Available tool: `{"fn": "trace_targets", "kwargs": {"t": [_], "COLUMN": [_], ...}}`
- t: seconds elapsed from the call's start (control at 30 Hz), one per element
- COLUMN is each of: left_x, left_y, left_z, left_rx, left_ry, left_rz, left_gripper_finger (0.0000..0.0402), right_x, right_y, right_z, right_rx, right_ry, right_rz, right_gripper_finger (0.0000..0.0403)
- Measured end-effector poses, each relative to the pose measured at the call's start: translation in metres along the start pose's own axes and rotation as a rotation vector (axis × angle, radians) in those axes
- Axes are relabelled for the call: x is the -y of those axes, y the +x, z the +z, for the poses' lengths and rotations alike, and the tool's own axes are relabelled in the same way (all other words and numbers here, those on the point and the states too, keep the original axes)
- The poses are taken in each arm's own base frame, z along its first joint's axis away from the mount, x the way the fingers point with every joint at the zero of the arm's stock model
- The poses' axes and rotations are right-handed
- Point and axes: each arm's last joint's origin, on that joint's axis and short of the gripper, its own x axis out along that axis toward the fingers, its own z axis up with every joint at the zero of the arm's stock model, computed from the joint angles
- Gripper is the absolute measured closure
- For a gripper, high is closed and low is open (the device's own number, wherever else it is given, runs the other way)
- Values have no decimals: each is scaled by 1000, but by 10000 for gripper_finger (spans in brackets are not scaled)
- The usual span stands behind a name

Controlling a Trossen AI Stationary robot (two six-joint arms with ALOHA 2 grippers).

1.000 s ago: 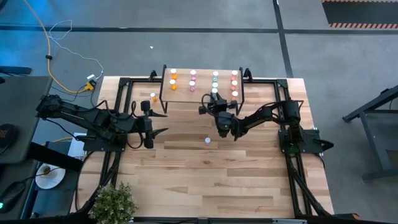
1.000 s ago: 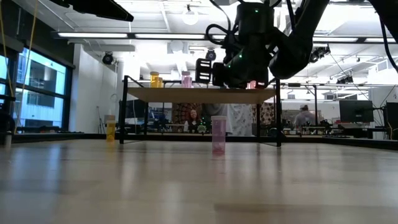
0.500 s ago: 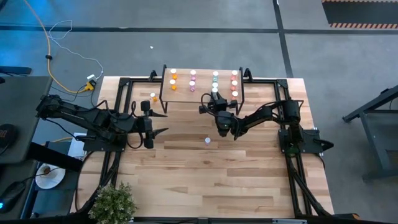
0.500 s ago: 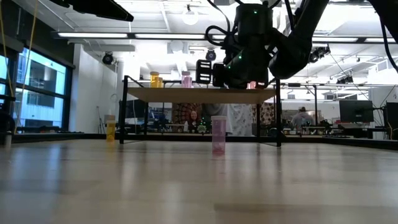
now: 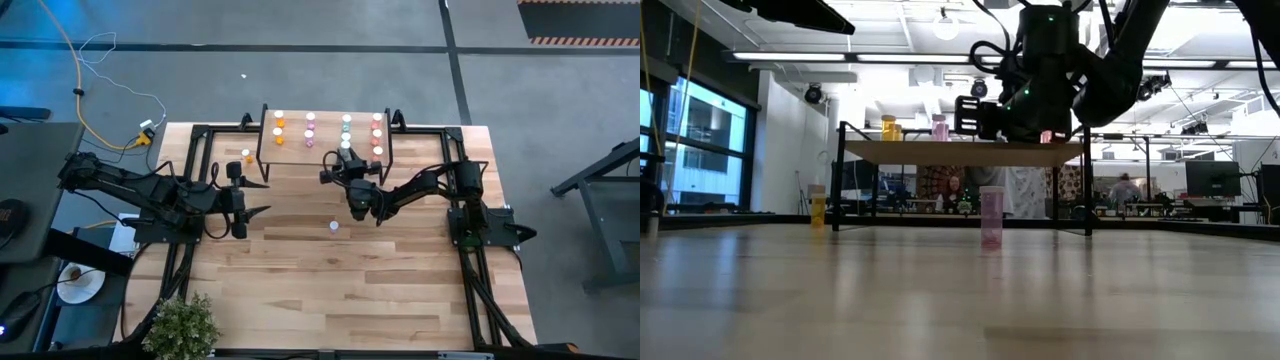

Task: Pick and place medicine bottles onto shelf by color
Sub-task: Put the green pill bottle on the shelf aligned with the other green pill bottles, then adjust the green pill bottles on the shelf

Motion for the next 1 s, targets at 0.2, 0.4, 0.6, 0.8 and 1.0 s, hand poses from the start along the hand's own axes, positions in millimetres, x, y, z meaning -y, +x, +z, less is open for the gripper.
{"fn": "trace_targets", "kwargs": {"t": [0.2, 0.4, 0.6, 0.8, 1.0], "left_x": [0, 0, 0, 0, 0], "left_y": [0, 0, 0, 0, 0], "left_z": [0, 0, 0, 0, 0], "left_rx": [0, 0, 0, 1, 1], "left_ry": [0, 0, 0, 0, 0], "left_rz": [0, -1, -1, -1, -1], "left_gripper_finger": [177, 177, 177, 177, 177], "right_x": [-1, -3, -4, -6, -8], "right_y": [-7, -15, -21, -28, -42], "right_z": [1, 5, 6, 8, 13], "right_rx": [0, 2, 5, 8, 11], "right_ry": [1, -14, 1, 29, 17], "right_rz": [-32, -32, -25, -19, -30], "right_gripper_finger": [224, 217, 217, 217, 217]}}
